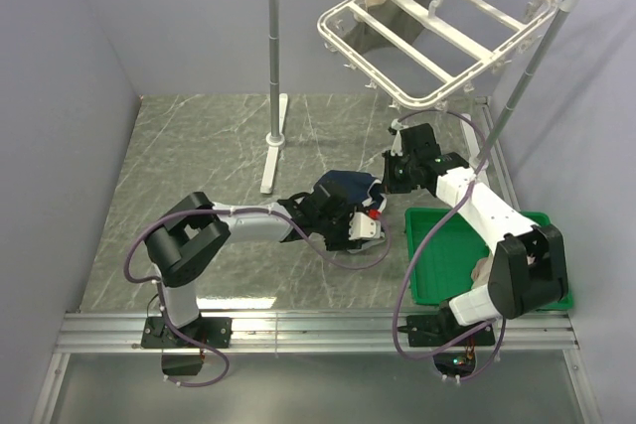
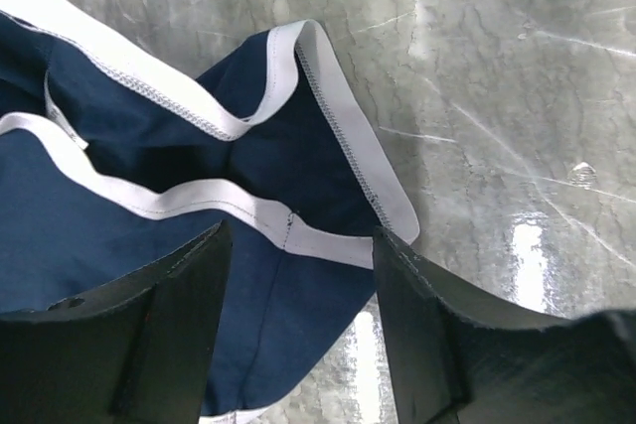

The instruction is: Clip the underwear to the hanger

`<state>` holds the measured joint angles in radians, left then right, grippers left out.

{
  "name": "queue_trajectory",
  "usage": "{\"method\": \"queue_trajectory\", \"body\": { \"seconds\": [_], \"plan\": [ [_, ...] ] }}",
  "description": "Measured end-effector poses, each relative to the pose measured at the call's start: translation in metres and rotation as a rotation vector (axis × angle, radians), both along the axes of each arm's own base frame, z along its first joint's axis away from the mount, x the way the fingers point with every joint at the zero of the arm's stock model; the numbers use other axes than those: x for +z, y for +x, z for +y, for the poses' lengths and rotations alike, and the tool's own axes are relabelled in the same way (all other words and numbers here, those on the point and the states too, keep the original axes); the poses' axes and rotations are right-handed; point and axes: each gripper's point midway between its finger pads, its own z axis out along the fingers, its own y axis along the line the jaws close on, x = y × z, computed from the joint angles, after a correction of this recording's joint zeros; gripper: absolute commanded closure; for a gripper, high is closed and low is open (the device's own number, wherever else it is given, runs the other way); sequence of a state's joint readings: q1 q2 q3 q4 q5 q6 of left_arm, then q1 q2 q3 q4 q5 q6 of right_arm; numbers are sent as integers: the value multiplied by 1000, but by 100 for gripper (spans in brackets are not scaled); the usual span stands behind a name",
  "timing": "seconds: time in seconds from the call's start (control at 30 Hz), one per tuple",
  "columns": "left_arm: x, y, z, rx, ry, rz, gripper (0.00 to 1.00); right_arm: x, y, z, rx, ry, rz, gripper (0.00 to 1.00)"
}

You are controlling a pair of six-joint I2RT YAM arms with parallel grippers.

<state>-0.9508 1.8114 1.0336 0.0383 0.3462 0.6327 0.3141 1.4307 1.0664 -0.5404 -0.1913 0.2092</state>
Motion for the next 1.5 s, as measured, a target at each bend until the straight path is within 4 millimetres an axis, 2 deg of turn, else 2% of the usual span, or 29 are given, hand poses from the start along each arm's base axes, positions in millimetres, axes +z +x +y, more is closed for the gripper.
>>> {"method": "queue_trajectory", "body": {
  "seconds": [0.1,0.2,0.3,0.33,0.43,0.6,0.7,0.83,0.97,1.07,1.17,1.2,1.3,1.33,1.43,1.5],
  "plan": [
    [-4,1,-3,6,4,11,40,-2,-1,0,3,-4,7,100],
    [-8,4,-6,20,5,27,53,-5,-1,-1,8,-10,13,100],
    [-10,7,-7,39,4,46,74,-7,-1,-1,14,-16,18,100],
    [-10,8,-7,45,3,50,87,-7,-1,-1,16,-18,19,100],
    [-10,12,-4,61,5,64,99,-12,-2,-2,21,-25,32,100],
    [-6,20,11,102,21,94,100,-16,-5,-2,32,-34,49,100],
    [16,25,24,135,2,102,99,-17,-6,-1,53,-33,52,100],
    [75,27,43,178,-87,75,99,-22,-13,4,111,-27,86,100],
    [141,10,58,188,-214,52,100,-28,-25,14,209,-35,114,100],
    [170,-6,71,195,-279,87,99,-29,-42,29,330,-24,134,100],
    [187,-19,90,231,-324,136,100,-29,-64,41,463,-14,160,95],
    [190,-23,97,247,-336,153,100,-28,-71,44,507,-11,170,93],
    [203,-31,113,295,-377,194,100,-26,-84,45,590,-18,188,67],
    [208,-31,116,311,-394,208,100,-25,-85,44,606,-25,190,55],
    [207,-17,128,401,-414,258,100,-22,-78,44,623,-42,177,46],
    [192,0,136,478,-401,307,100,-20,-72,46,624,-47,166,46]
  ]
}}
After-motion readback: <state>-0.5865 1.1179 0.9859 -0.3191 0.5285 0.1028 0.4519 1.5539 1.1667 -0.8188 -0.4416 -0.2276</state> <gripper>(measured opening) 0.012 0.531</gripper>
